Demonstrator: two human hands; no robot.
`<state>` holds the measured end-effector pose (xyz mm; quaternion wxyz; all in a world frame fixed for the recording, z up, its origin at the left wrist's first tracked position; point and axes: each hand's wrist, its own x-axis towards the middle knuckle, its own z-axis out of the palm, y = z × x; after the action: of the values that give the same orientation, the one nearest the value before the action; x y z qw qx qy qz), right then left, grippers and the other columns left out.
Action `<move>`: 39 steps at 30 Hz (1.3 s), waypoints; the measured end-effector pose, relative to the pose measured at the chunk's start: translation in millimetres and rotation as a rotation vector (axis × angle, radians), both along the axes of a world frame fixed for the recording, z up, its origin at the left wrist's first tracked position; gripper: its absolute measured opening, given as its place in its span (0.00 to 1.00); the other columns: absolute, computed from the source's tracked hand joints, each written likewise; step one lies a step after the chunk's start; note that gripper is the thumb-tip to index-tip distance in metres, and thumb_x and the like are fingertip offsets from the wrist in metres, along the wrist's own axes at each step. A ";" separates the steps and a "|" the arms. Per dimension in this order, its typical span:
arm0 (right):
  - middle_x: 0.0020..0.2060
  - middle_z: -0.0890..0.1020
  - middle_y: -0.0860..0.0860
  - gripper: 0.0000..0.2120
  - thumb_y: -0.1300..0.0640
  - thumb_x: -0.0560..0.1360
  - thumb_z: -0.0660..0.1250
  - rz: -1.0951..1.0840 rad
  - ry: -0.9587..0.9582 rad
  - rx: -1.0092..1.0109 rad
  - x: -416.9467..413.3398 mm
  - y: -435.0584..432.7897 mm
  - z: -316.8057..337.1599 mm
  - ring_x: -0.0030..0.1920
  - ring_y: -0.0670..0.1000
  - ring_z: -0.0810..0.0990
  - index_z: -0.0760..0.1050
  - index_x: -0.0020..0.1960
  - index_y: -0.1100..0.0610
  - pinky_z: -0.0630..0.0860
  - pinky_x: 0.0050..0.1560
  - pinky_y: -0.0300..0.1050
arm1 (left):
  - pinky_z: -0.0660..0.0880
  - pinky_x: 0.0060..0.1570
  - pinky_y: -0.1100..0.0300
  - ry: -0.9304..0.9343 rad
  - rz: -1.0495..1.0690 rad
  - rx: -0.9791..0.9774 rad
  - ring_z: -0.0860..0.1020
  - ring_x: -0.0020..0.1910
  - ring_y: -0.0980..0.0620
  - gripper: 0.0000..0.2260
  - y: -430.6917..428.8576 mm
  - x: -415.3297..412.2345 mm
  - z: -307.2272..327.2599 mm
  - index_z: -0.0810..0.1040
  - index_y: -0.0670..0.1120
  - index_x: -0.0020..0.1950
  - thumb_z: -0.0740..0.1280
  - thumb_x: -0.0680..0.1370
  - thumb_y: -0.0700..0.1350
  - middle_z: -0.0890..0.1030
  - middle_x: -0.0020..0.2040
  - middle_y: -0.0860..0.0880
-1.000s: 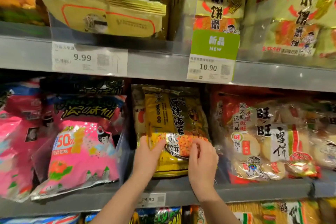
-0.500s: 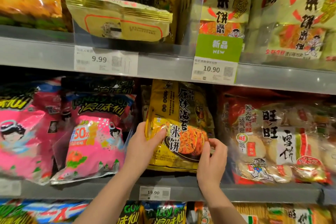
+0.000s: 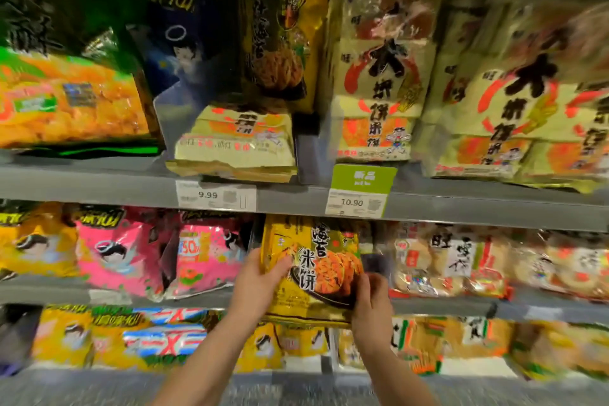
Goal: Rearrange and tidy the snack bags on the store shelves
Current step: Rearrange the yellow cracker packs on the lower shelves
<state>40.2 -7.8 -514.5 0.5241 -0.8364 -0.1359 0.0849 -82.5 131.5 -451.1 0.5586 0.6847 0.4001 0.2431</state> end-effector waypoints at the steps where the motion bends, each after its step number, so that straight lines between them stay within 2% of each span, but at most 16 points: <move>1: 0.39 0.77 0.47 0.11 0.43 0.79 0.52 0.009 0.022 -0.032 -6.2 -9.0 10.3 0.38 0.50 0.75 0.67 0.52 0.48 0.65 0.33 0.43 | 0.73 0.41 0.59 0.001 0.002 -0.039 0.78 0.44 0.50 0.11 -7.3 -7.2 7.5 0.76 0.48 0.53 0.69 0.73 0.50 0.81 0.45 0.49; 3: 0.37 0.76 0.46 0.10 0.43 0.79 0.51 0.021 0.065 -0.086 -18.2 -29.0 35.9 0.36 0.48 0.74 0.66 0.53 0.47 0.66 0.33 0.44 | 0.74 0.45 0.57 0.013 0.006 -0.115 0.80 0.47 0.49 0.08 -25.0 -24.3 26.7 0.75 0.52 0.52 0.69 0.74 0.49 0.82 0.47 0.49; 5: 0.36 0.77 0.47 0.10 0.44 0.79 0.52 0.036 0.105 -0.140 -30.9 -48.5 59.9 0.36 0.47 0.75 0.67 0.53 0.48 0.68 0.33 0.44 | 0.75 0.54 0.49 0.026 0.020 -0.192 0.80 0.51 0.46 0.12 -43.8 -42.1 43.6 0.75 0.49 0.57 0.68 0.74 0.49 0.82 0.51 0.46; 8: 0.39 0.80 0.52 0.11 0.45 0.79 0.54 0.053 0.131 -0.178 -51.4 -74.4 93.2 0.41 0.54 0.78 0.69 0.51 0.51 0.74 0.42 0.50 | 0.74 0.57 0.43 0.050 0.042 -0.283 0.80 0.52 0.43 0.17 -67.5 -67.0 68.7 0.74 0.46 0.60 0.69 0.74 0.50 0.82 0.54 0.44; 10: 0.39 0.78 0.51 0.09 0.45 0.79 0.54 0.047 0.126 -0.207 -66.9 -91.1 112.7 0.41 0.55 0.77 0.68 0.50 0.49 0.73 0.42 0.50 | 0.73 0.58 0.43 0.081 0.038 -0.302 0.79 0.53 0.42 0.20 -82.5 -80.3 82.1 0.74 0.45 0.60 0.69 0.73 0.54 0.81 0.55 0.43; 14: 0.38 0.77 0.50 0.11 0.46 0.79 0.54 0.016 0.119 -0.233 -100.6 -123.1 144.5 0.38 0.53 0.74 0.70 0.51 0.51 0.69 0.37 0.48 | 0.73 0.58 0.44 0.127 0.048 -0.293 0.79 0.53 0.42 0.15 -116.5 -108.6 107.9 0.74 0.47 0.53 0.70 0.72 0.54 0.81 0.54 0.41; 16: 0.41 0.78 0.51 0.11 0.46 0.79 0.54 -0.005 0.175 -0.218 -120.8 -141.5 159.3 0.37 0.50 0.75 0.70 0.52 0.50 0.67 0.34 0.44 | 0.73 0.57 0.46 0.133 0.018 -0.260 0.79 0.52 0.41 0.18 -132.0 -123.9 123.6 0.75 0.45 0.53 0.70 0.71 0.56 0.81 0.53 0.40; 18: 0.46 0.80 0.54 0.12 0.45 0.79 0.53 -0.021 0.224 -0.243 -142.2 -161.1 171.3 0.38 0.49 0.75 0.70 0.55 0.50 0.66 0.30 0.40 | 0.74 0.52 0.51 0.171 -0.020 -0.214 0.79 0.50 0.42 0.23 -145.9 -141.3 137.5 0.75 0.43 0.55 0.70 0.69 0.58 0.81 0.50 0.42; 20: 0.49 0.80 0.54 0.16 0.44 0.79 0.53 -0.022 0.246 -0.244 -161.2 -174.9 186.0 0.40 0.51 0.76 0.69 0.59 0.52 0.66 0.30 0.38 | 0.72 0.44 0.55 0.127 -0.038 -0.163 0.80 0.46 0.46 0.17 -156.5 -158.9 156.0 0.75 0.47 0.54 0.70 0.72 0.55 0.82 0.47 0.47; 22: 0.47 0.79 0.51 0.15 0.43 0.79 0.53 -0.020 0.240 -0.193 -171.6 -179.5 199.1 0.41 0.50 0.77 0.70 0.58 0.50 0.67 0.31 0.39 | 0.73 0.42 0.57 0.056 -0.060 -0.129 0.80 0.43 0.53 0.13 -159.6 -169.2 173.0 0.74 0.51 0.52 0.70 0.72 0.54 0.81 0.43 0.55; 26: 0.41 0.80 0.49 0.12 0.44 0.78 0.55 0.009 0.152 -0.083 -174.0 -180.7 227.8 0.40 0.49 0.78 0.72 0.50 0.50 0.72 0.38 0.46 | 0.74 0.40 0.60 -0.072 -0.060 -0.079 0.79 0.42 0.60 0.11 -158.7 -174.5 199.2 0.74 0.57 0.50 0.71 0.71 0.54 0.81 0.43 0.58; 28: 0.34 0.79 0.50 0.11 0.47 0.78 0.56 0.029 0.072 -0.038 -170.0 -179.0 235.3 0.34 0.48 0.76 0.73 0.46 0.52 0.69 0.34 0.45 | 0.72 0.39 0.63 -0.135 -0.039 -0.067 0.78 0.44 0.61 0.08 -157.8 -174.2 204.2 0.74 0.58 0.50 0.69 0.73 0.50 0.81 0.46 0.58; 30: 0.29 0.78 0.50 0.10 0.51 0.79 0.56 0.058 0.044 0.009 -162.2 -173.7 240.4 0.28 0.47 0.73 0.73 0.44 0.52 0.67 0.30 0.43 | 0.72 0.41 0.64 -0.161 -0.032 -0.060 0.79 0.47 0.59 0.13 -155.9 -172.7 207.6 0.74 0.56 0.56 0.68 0.73 0.52 0.81 0.50 0.55; 33: 0.27 0.76 0.48 0.10 0.52 0.79 0.57 0.098 0.083 0.096 -141.3 -158.6 244.9 0.23 0.42 0.67 0.75 0.46 0.51 0.64 0.24 0.36 | 0.72 0.47 0.62 -0.187 -0.013 -0.052 0.78 0.51 0.58 0.20 -147.4 -168.7 213.0 0.72 0.58 0.60 0.67 0.70 0.57 0.80 0.52 0.60; 37: 0.43 0.80 0.49 0.11 0.52 0.80 0.54 0.161 0.216 0.126 -97.6 -123.1 259.2 0.43 0.48 0.77 0.75 0.51 0.50 0.75 0.49 0.50 | 0.73 0.41 0.64 -0.215 0.051 -0.037 0.79 0.45 0.64 0.08 -124.4 -165.3 226.1 0.74 0.63 0.50 0.67 0.71 0.55 0.82 0.43 0.68; 39: 0.46 0.81 0.52 0.12 0.54 0.81 0.54 0.201 0.235 0.147 -78.1 -102.2 264.3 0.46 0.50 0.77 0.75 0.53 0.55 0.74 0.47 0.46 | 0.72 0.35 0.71 -0.233 0.092 -0.032 0.80 0.41 0.67 0.07 -112.3 -167.5 230.7 0.73 0.64 0.49 0.66 0.73 0.52 0.81 0.41 0.71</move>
<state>-38.0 -110.0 -250.2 0.5852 -0.7622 -0.1624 0.2240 -250.0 19.2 -220.5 0.6006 0.6236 0.3672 0.3399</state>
